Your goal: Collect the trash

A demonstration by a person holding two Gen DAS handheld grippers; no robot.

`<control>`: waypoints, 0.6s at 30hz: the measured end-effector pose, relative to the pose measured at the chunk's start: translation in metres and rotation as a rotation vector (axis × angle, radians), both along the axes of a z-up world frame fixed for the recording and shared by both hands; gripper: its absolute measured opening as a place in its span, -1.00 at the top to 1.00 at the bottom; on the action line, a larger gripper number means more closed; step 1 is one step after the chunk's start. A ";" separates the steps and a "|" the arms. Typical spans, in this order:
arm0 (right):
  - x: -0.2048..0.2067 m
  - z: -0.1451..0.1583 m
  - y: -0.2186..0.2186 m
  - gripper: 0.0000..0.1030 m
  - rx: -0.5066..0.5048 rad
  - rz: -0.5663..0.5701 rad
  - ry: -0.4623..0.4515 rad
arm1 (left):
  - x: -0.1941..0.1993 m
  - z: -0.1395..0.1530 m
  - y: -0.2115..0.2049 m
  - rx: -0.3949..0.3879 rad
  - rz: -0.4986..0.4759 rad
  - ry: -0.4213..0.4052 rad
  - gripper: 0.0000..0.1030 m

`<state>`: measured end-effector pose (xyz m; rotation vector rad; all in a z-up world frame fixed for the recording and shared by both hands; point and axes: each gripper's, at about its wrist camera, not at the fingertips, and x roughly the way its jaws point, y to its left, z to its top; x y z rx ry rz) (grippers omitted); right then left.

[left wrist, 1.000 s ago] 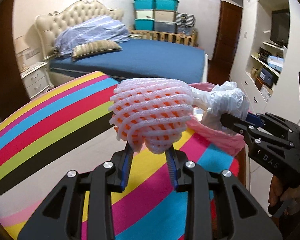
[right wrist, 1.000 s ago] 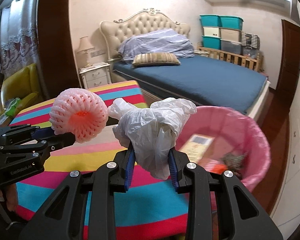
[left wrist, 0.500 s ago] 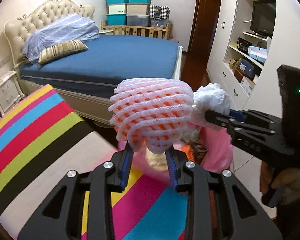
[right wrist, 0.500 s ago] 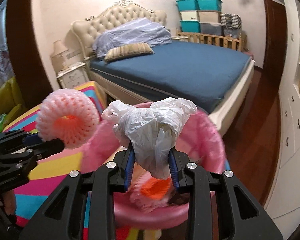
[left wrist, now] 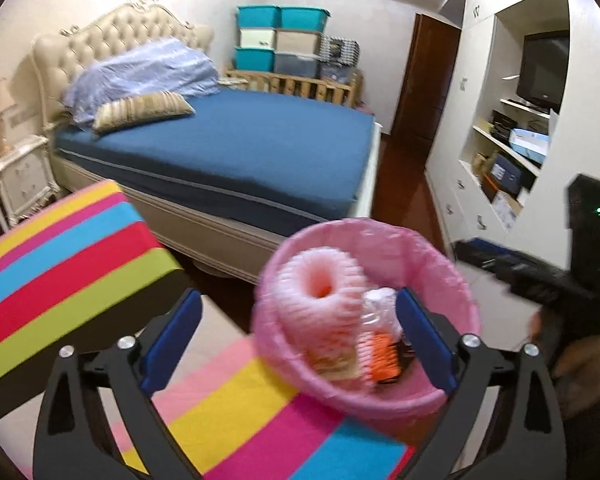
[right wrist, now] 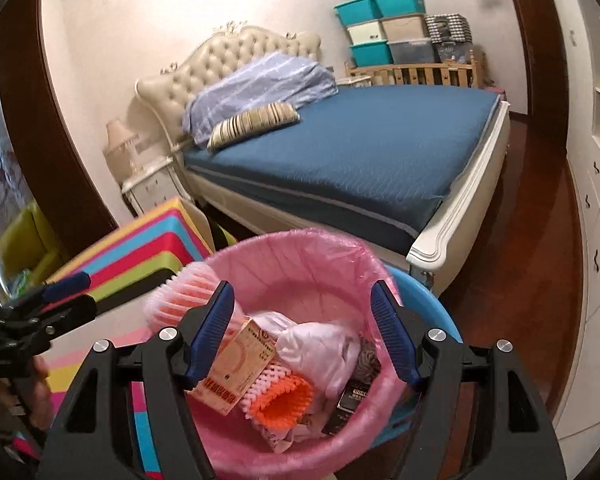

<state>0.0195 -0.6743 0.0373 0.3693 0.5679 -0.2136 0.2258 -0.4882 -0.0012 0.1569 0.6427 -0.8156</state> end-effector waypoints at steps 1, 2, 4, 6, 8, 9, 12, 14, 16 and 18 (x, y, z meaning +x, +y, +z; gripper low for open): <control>-0.004 0.005 0.002 -0.32 -0.010 -0.008 -0.008 | -0.002 0.000 0.007 0.008 0.012 -0.025 -0.91; -0.013 0.011 0.006 -0.32 -0.027 -0.018 -0.015 | -0.006 0.002 0.016 0.015 0.019 -0.047 -0.91; -0.031 0.022 0.014 -0.33 -0.068 -0.039 -0.019 | -0.018 0.008 0.033 0.028 0.044 -0.118 -0.91; -0.048 0.038 0.032 -0.49 -0.140 -0.069 -0.024 | -0.032 0.019 0.049 0.045 0.071 -0.195 -0.91; -0.063 0.052 0.048 -0.65 -0.205 -0.105 -0.040 | -0.051 0.031 0.060 0.047 0.085 -0.266 -0.91; -0.071 0.057 0.058 -0.65 -0.226 -0.110 -0.045 | -0.063 0.038 0.065 0.057 0.098 -0.326 -0.91; -0.091 0.062 0.077 -0.65 -0.233 -0.106 -0.054 | -0.094 0.050 0.080 0.068 0.098 -0.420 -0.91; -0.098 0.059 0.085 -0.65 -0.226 -0.119 -0.049 | -0.107 0.050 0.090 0.060 0.093 -0.417 -0.91; -0.104 0.052 0.092 -0.65 -0.230 -0.145 -0.036 | -0.115 0.046 0.100 0.045 0.080 -0.385 -0.91; -0.108 0.042 0.101 -0.65 -0.230 -0.151 -0.013 | -0.118 0.035 0.111 0.030 0.072 -0.309 -0.91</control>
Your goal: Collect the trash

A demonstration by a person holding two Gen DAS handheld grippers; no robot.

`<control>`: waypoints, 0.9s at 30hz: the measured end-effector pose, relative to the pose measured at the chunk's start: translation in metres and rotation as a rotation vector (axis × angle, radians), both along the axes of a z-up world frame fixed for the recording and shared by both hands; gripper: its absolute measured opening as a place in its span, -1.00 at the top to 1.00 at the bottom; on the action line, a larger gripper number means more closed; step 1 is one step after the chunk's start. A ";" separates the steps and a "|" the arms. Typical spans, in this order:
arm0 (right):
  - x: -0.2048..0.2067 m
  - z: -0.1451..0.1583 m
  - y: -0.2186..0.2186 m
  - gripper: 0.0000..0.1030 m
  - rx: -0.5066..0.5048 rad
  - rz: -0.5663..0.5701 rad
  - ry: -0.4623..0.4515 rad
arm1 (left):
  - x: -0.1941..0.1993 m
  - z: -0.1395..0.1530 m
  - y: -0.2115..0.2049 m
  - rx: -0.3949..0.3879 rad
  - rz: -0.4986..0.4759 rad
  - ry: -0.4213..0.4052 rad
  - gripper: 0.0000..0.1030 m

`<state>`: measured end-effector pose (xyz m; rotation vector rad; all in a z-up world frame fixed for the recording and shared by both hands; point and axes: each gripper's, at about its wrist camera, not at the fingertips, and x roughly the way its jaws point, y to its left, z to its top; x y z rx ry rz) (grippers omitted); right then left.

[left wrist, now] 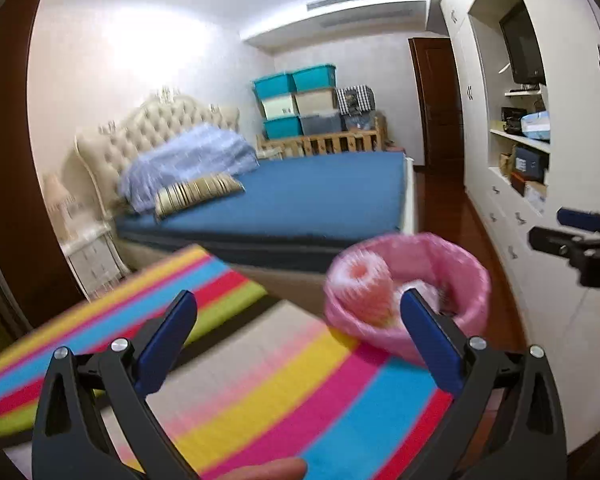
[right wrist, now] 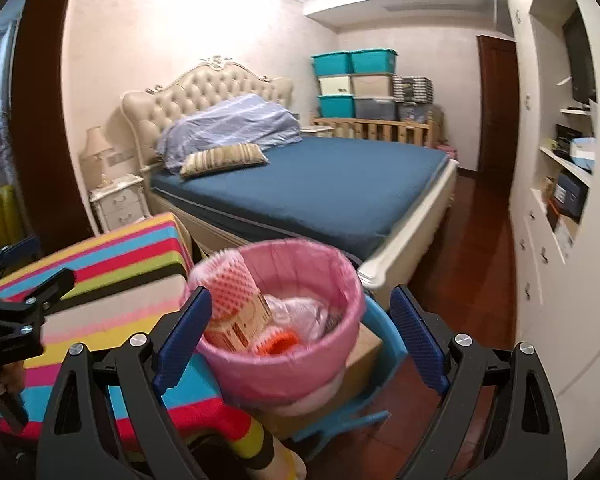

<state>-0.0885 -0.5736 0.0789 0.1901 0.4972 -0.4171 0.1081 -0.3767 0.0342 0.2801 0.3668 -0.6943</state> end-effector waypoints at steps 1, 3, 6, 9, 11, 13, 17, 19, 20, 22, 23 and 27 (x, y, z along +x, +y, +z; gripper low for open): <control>-0.001 -0.005 0.003 -0.65 0.003 0.006 0.010 | -0.001 -0.004 0.002 -0.003 0.002 0.022 -0.91; 0.000 -0.013 0.008 -0.65 0.001 0.020 0.033 | -0.003 -0.017 0.009 0.001 0.017 0.069 -0.91; 0.008 -0.021 0.017 -0.65 -0.024 0.076 0.076 | -0.006 -0.031 0.011 0.015 0.010 0.088 -0.91; 0.010 -0.027 0.026 -0.65 -0.076 0.094 0.104 | -0.008 -0.037 0.015 -0.001 0.021 0.088 -0.91; 0.010 -0.032 0.027 -0.65 -0.057 0.103 0.106 | -0.008 -0.038 0.015 -0.015 0.019 0.102 -0.91; 0.011 -0.034 0.026 -0.65 -0.029 0.110 0.100 | -0.008 -0.040 0.014 -0.016 0.014 0.109 -0.91; 0.014 -0.034 0.032 -0.65 -0.041 0.125 0.107 | -0.011 -0.042 0.011 -0.009 0.007 0.107 -0.91; 0.014 -0.034 0.033 -0.65 -0.042 0.127 0.106 | -0.010 -0.043 0.010 -0.009 0.007 0.115 -0.91; 0.014 -0.034 0.033 -0.65 -0.038 0.127 0.106 | -0.009 -0.042 0.010 -0.011 0.006 0.119 -0.91; 0.014 -0.033 0.033 -0.65 -0.036 0.130 0.107 | -0.009 -0.042 0.008 -0.010 0.005 0.120 -0.91; 0.014 -0.033 0.034 -0.65 -0.039 0.130 0.106 | -0.009 -0.042 0.008 -0.009 0.005 0.117 -0.91; 0.013 -0.030 0.036 -0.65 -0.043 0.136 0.101 | -0.010 -0.041 0.007 -0.003 -0.010 0.113 -0.91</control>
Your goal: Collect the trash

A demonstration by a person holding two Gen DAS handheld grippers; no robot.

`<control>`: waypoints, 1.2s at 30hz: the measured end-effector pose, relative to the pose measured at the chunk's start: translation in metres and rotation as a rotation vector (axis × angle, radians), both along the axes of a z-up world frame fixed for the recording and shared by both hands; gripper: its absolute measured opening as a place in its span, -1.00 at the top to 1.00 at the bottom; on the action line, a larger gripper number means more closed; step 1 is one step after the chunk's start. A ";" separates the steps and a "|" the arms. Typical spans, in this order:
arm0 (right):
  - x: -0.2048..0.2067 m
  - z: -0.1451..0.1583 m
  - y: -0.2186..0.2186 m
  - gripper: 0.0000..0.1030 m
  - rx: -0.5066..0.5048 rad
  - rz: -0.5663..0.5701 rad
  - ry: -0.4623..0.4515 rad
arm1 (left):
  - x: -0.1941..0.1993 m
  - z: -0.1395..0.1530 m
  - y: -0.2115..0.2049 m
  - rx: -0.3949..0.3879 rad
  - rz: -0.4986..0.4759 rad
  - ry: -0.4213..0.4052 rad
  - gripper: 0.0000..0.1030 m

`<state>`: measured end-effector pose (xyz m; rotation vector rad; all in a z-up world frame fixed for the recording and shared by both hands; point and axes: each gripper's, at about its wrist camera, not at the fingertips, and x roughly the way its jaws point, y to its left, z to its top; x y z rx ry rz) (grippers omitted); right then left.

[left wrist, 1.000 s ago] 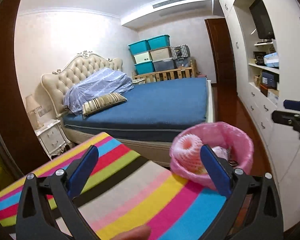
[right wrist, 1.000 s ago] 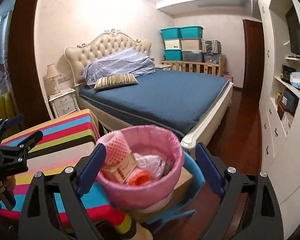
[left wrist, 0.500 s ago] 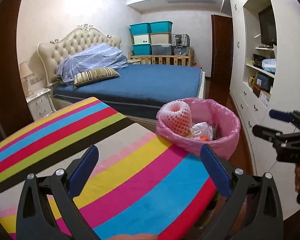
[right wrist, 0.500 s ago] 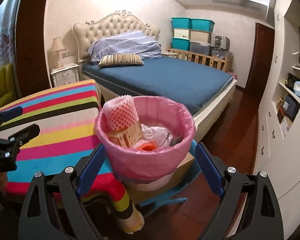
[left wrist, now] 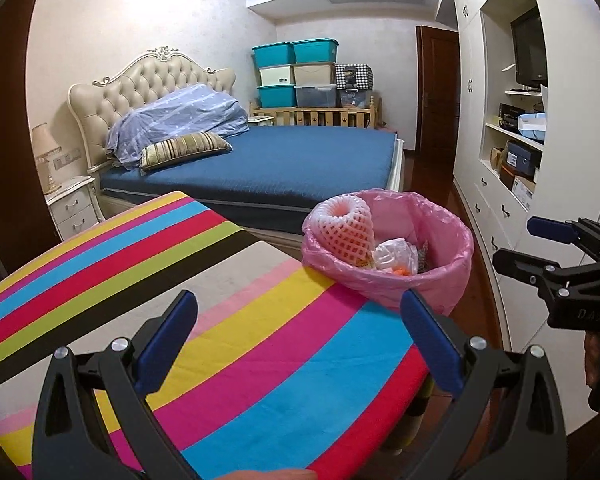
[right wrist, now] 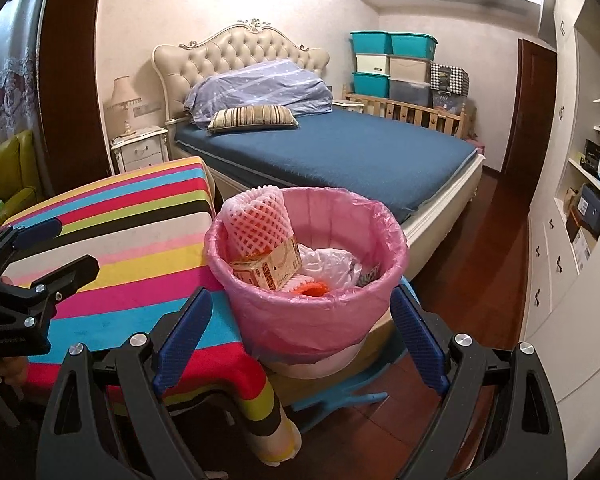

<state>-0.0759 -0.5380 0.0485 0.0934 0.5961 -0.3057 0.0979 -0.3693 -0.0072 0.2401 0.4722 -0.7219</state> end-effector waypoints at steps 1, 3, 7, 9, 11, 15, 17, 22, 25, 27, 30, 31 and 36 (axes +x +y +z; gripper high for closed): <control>-0.001 0.001 0.000 -0.65 0.000 0.000 -0.001 | -0.001 0.000 0.000 0.000 -0.004 -0.002 -0.91; 0.000 0.001 0.000 -0.65 -0.001 0.003 -0.003 | -0.002 0.001 0.000 -0.003 -0.011 -0.003 -0.91; 0.000 0.001 0.000 -0.65 -0.004 0.008 -0.003 | -0.003 0.003 0.000 -0.008 -0.021 -0.007 -0.91; -0.001 0.001 0.000 -0.65 -0.002 0.007 -0.004 | -0.004 0.002 -0.001 -0.007 -0.021 -0.009 -0.91; -0.001 0.001 0.000 -0.65 -0.001 0.009 -0.004 | -0.004 0.002 -0.001 -0.006 -0.022 -0.005 -0.91; -0.001 0.000 0.001 -0.65 0.002 0.009 -0.004 | -0.005 0.002 -0.001 -0.008 -0.019 -0.004 -0.91; -0.001 0.000 0.000 -0.65 -0.001 0.007 -0.004 | -0.005 0.002 0.000 -0.014 -0.017 -0.002 -0.91; -0.001 -0.001 0.001 -0.65 0.001 0.006 -0.005 | -0.003 0.002 0.000 -0.026 -0.011 0.000 -0.91; -0.001 -0.002 0.001 -0.65 0.005 0.008 -0.005 | -0.003 0.002 0.000 -0.026 -0.013 0.002 -0.91; 0.000 -0.003 0.001 -0.65 0.005 0.010 -0.005 | -0.003 0.002 0.000 -0.026 -0.012 0.001 -0.91; 0.000 -0.004 0.001 -0.65 0.007 0.010 -0.004 | -0.003 0.002 0.000 -0.025 -0.014 0.005 -0.91; 0.000 -0.003 0.001 -0.65 0.007 0.011 -0.005 | -0.003 0.002 0.000 -0.025 -0.014 0.005 -0.91; 0.000 -0.004 0.002 -0.65 0.009 0.011 -0.005 | -0.002 0.001 0.000 -0.028 -0.022 0.013 -0.91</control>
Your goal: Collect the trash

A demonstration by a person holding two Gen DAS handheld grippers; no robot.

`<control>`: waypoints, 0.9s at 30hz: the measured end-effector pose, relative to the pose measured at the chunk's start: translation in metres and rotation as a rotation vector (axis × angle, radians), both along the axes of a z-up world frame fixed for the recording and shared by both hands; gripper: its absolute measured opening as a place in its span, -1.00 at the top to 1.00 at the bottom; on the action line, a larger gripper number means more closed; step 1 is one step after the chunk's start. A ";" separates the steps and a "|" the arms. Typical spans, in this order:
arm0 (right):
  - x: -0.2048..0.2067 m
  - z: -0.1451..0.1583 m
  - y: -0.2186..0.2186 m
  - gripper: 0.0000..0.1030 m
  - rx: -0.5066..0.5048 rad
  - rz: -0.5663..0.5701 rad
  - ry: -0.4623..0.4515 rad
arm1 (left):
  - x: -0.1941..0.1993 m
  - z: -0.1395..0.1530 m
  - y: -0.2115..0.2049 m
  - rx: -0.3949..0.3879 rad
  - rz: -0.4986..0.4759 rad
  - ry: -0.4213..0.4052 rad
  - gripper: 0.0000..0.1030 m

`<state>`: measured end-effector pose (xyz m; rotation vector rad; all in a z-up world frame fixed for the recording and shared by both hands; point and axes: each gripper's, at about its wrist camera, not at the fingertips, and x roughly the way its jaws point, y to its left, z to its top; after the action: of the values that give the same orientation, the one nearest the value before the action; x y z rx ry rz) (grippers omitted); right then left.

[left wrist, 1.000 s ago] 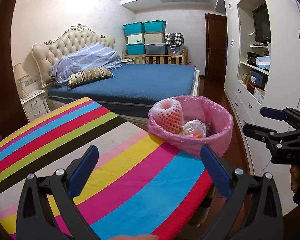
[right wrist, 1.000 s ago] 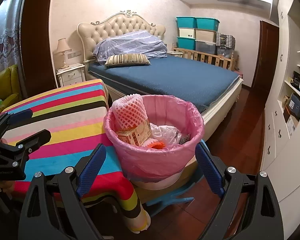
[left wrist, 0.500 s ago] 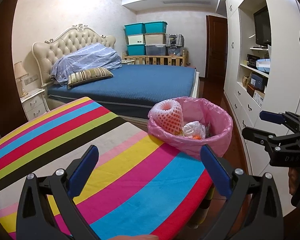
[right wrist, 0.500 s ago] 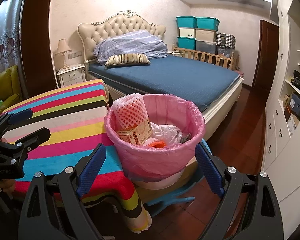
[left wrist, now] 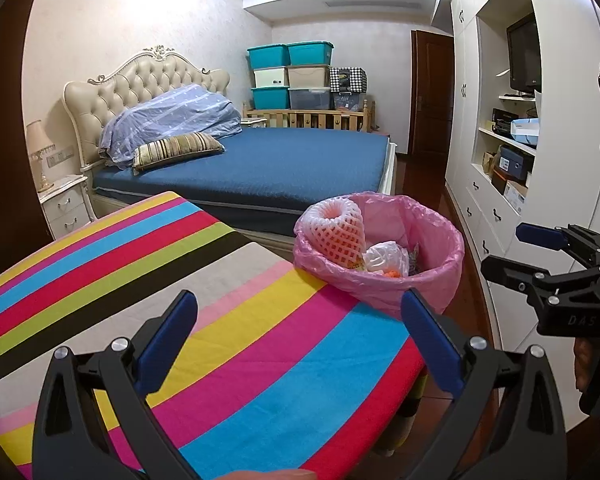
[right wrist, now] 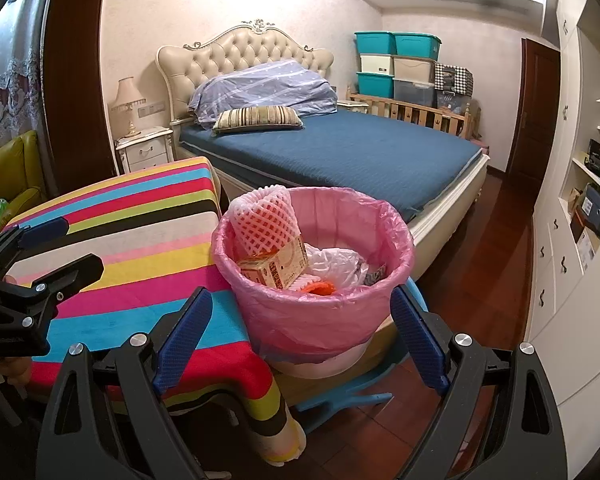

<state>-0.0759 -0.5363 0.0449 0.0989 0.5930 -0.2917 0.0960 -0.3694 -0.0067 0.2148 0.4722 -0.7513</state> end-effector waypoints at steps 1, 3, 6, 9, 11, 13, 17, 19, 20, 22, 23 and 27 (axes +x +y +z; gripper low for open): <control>0.000 0.000 0.000 -0.65 0.001 0.001 0.000 | 0.000 -0.001 0.000 -0.001 -0.003 0.002 -0.91; 0.000 -0.001 0.000 -0.65 0.001 0.001 0.000 | 0.000 -0.001 0.000 0.000 -0.007 0.002 -0.91; 0.000 0.000 0.000 -0.65 0.000 0.001 0.000 | 0.000 -0.002 0.000 0.000 -0.011 0.002 -0.91; 0.000 0.000 0.001 -0.65 0.000 0.001 0.000 | 0.000 -0.002 0.000 0.000 -0.013 0.002 -0.91; 0.000 0.000 0.001 -0.65 0.000 0.002 0.000 | 0.000 -0.002 0.000 0.000 -0.013 0.003 -0.91; 0.000 0.000 0.001 -0.65 0.000 0.001 0.001 | 0.000 -0.003 0.000 0.000 -0.015 0.005 -0.91; 0.000 0.000 0.001 -0.65 0.001 0.001 0.001 | 0.000 -0.002 0.000 0.001 -0.018 0.006 -0.91; 0.000 0.000 0.001 -0.65 0.000 0.001 0.000 | 0.000 -0.003 0.001 0.000 -0.019 0.007 -0.91; 0.000 0.000 0.001 -0.65 0.001 0.002 0.000 | 0.000 -0.003 0.001 0.000 -0.018 0.007 -0.91; 0.000 0.000 0.002 -0.65 0.002 0.004 -0.001 | 0.000 -0.003 0.001 -0.001 -0.019 0.008 -0.91; 0.000 0.000 0.001 -0.65 0.002 0.006 -0.001 | 0.000 -0.003 0.001 -0.001 -0.019 0.007 -0.91; 0.000 0.000 0.001 -0.65 0.002 0.005 -0.001 | 0.000 -0.003 0.001 0.000 -0.020 0.010 -0.91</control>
<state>-0.0754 -0.5349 0.0445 0.0996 0.5927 -0.2861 0.0964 -0.3685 -0.0096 0.2158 0.4799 -0.7722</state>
